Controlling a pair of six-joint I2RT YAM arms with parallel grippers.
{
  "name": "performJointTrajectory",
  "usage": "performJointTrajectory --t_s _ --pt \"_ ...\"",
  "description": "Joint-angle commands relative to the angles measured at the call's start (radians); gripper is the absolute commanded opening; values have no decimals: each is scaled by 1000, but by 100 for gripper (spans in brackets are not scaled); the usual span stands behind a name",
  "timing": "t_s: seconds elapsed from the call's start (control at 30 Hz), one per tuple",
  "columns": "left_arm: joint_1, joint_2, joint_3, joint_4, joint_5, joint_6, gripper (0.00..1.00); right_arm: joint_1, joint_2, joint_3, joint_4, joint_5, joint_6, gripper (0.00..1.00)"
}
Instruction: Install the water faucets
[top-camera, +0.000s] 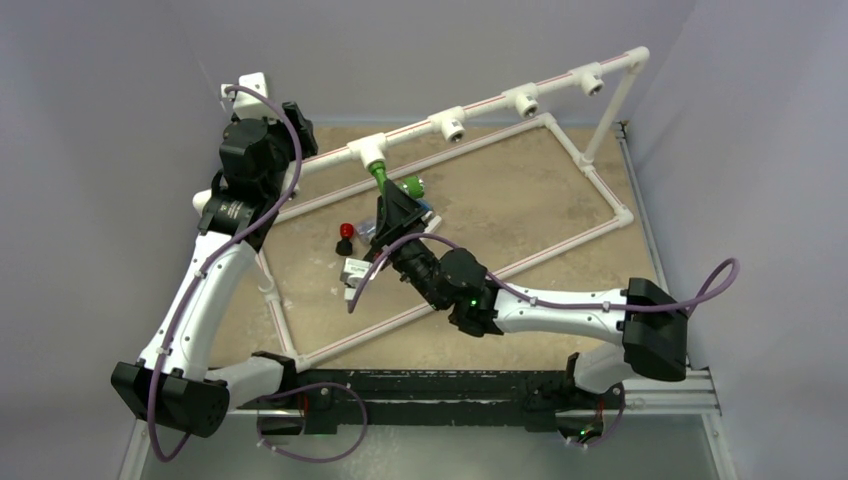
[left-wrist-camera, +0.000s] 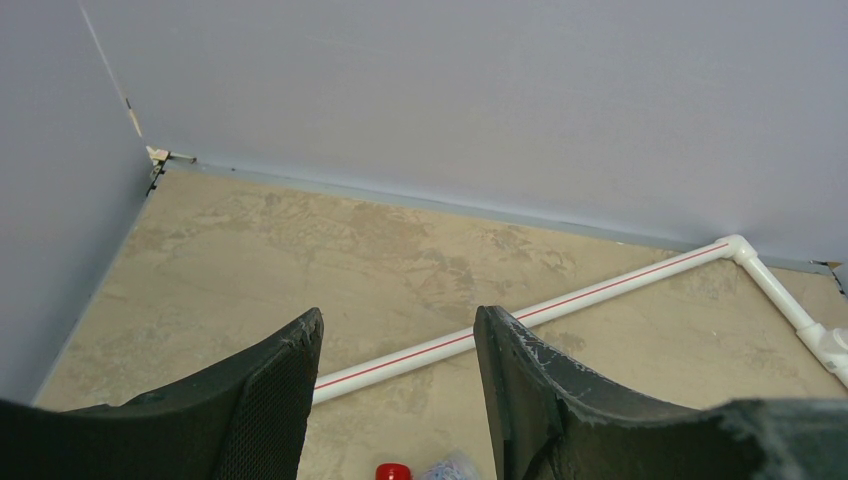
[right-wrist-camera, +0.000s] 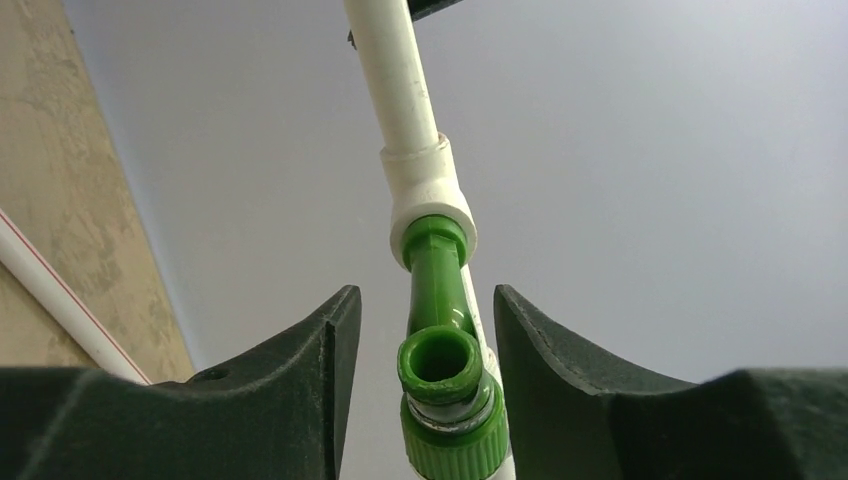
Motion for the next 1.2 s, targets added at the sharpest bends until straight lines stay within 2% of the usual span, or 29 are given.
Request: performJointTrajectory --t_s 0.0,0.23,0.33,0.37,0.47,0.57,0.73,0.83,1.0,1.17 --pt "-46 -10 -36 -198 93 6 56 -12 -2 48 63 39 26 50" --pt "-47 -11 -42 -194 91 5 56 -13 12 42 82 98 132 21" --pt "-47 -13 -43 -193 91 5 56 -8 25 40 95 151 246 3" --pt "-47 -12 -43 -192 91 5 56 -5 33 39 101 165 286 0" --pt "-47 -10 -43 -192 92 4 56 1 57 44 119 213 432 0" --pt "-47 -11 -41 -192 92 4 56 3 59 59 110 234 650 0" --pt "-47 -11 -40 -192 92 5 56 3 35 128 -40 196 1185 0" --pt "-47 -9 -41 -190 94 4 56 3 12 128 -91 96 1537 0" --pt "-47 -7 -41 -191 98 4 56 2 -19 38 48 55 1914 0" --pt "-47 -11 -42 -193 100 2 56 -5 -37 -14 157 68 2177 0"
